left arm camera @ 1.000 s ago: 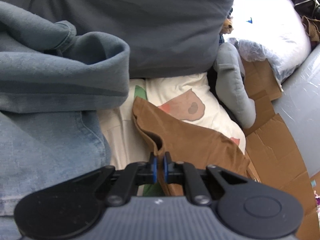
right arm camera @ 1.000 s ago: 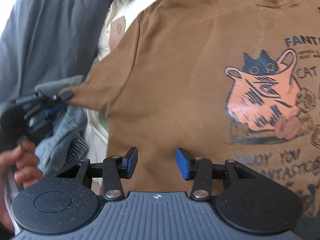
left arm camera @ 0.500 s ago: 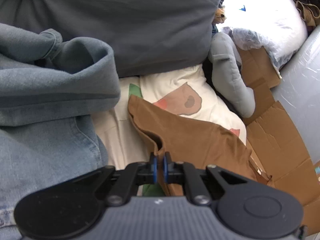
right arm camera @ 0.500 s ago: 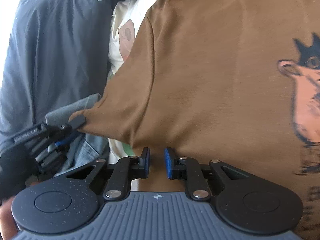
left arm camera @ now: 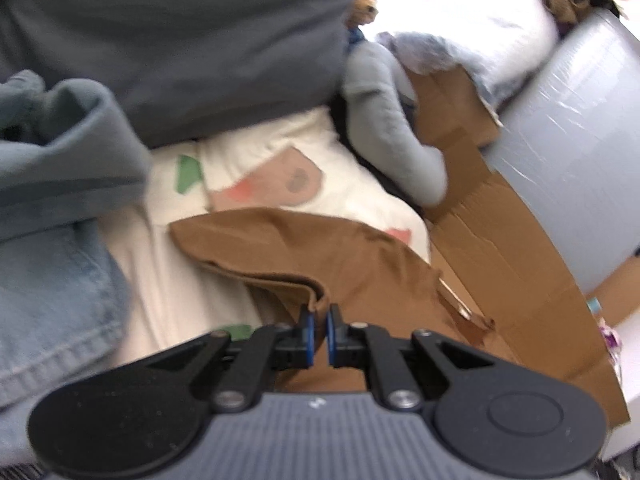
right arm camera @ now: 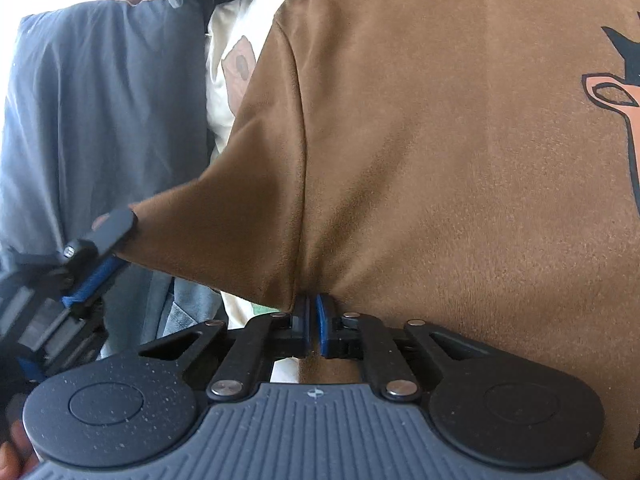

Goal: Fold clothes
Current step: 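Pinch the unfolded sleeve with the left tool while the right tool pins the shirt body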

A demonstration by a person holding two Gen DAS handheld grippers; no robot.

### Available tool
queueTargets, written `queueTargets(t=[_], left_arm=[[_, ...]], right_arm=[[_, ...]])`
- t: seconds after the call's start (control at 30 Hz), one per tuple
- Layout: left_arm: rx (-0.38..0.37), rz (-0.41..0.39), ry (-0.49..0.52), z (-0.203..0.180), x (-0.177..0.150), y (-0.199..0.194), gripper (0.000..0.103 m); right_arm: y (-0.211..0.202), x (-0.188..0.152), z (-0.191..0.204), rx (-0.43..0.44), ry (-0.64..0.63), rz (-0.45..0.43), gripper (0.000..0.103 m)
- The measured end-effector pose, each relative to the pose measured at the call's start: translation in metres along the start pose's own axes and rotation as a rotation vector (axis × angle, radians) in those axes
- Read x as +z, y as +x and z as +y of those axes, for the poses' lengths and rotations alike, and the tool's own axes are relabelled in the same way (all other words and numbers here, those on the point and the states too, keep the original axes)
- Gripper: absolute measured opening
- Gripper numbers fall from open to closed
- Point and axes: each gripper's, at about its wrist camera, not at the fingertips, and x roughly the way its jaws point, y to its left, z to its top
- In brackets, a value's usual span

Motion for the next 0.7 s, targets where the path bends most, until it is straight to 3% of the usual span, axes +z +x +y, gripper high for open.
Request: queueTargets(t=[0.33, 0.6, 0.7], left_arm=[[-0.116, 0.124, 0.05, -0.018, -0.023, 0.016, 0.006], [-0.127, 0.2, 0.05, -0.017, -0.031, 0.023, 0.007], [-0.128, 0.229, 0.035, -0.017, -0.028, 0.023, 0.021]], right_arm=[[0.001, 0.0, -0.009, 0.023, -0.002, -0.008, 0.006], [0.001, -0.007, -0.014, 0.045, -0.01, -0.037, 0.006], [-0.001, -0.007, -0.014, 0.046, -0.018, -0.029, 0.007]])
